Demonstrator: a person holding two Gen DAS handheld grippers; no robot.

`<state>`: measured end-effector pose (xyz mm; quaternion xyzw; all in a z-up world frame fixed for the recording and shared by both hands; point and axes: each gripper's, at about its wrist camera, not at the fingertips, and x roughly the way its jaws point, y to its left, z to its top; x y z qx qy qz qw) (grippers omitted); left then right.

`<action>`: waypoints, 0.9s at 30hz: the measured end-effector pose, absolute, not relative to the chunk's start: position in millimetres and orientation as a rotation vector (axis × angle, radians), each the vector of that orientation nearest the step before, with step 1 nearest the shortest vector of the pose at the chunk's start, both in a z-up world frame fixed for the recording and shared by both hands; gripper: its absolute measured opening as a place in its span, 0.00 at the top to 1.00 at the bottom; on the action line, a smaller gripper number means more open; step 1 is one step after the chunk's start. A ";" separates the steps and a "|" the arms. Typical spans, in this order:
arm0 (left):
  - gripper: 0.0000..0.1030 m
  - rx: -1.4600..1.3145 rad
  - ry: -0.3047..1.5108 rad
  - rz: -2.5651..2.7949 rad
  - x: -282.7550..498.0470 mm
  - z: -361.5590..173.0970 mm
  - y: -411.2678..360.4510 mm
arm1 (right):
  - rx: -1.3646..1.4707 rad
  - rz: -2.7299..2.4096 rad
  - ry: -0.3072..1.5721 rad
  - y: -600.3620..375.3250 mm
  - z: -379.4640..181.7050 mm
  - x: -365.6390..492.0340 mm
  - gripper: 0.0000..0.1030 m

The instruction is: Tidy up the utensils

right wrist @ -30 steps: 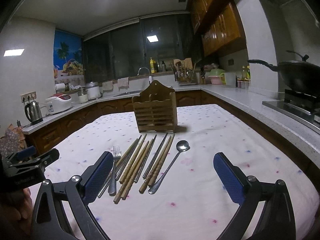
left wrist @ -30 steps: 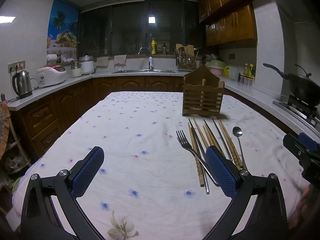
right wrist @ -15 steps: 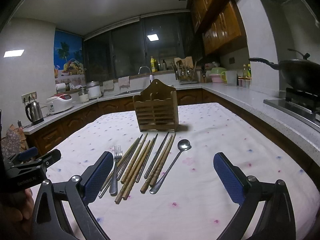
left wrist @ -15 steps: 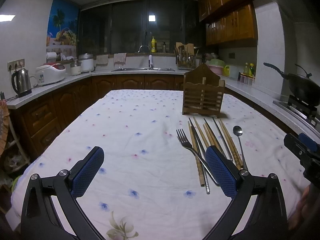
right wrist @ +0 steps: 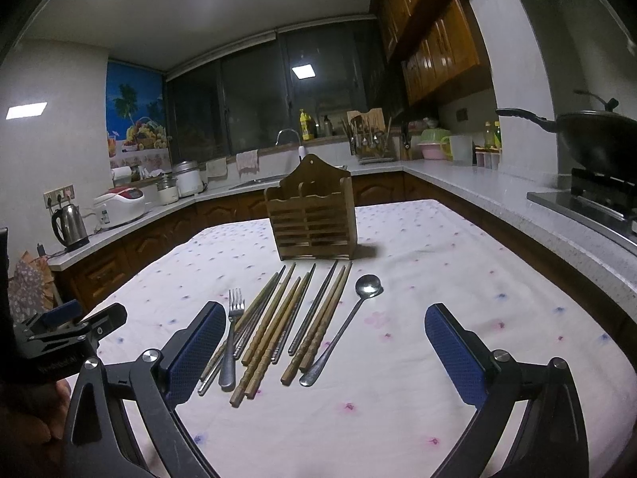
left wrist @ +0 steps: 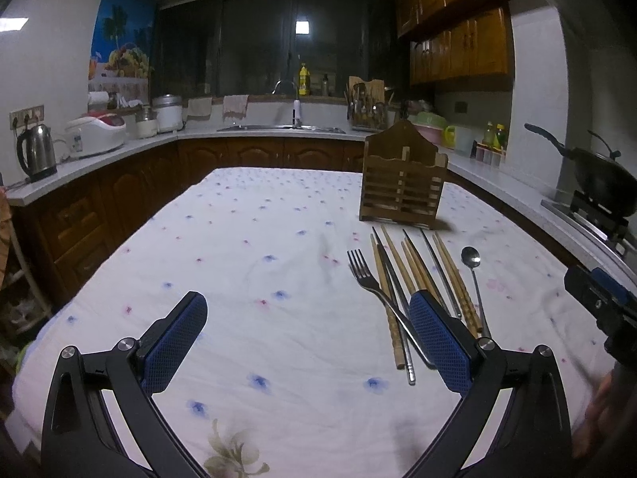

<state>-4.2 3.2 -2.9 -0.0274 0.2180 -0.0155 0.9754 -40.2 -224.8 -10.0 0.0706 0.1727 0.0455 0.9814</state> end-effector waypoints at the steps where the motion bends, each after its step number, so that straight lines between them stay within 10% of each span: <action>1: 0.00 -0.056 0.443 -0.032 -3.4 -3.4 3.3 | 0.140 0.092 0.350 -222.8 -10.2 -41.3 0.02; 27: 0.00 -0.123 0.687 -0.257 103.1 -8.4 -3.5 | 0.261 0.138 0.601 -261.8 -7.6 45.2 0.02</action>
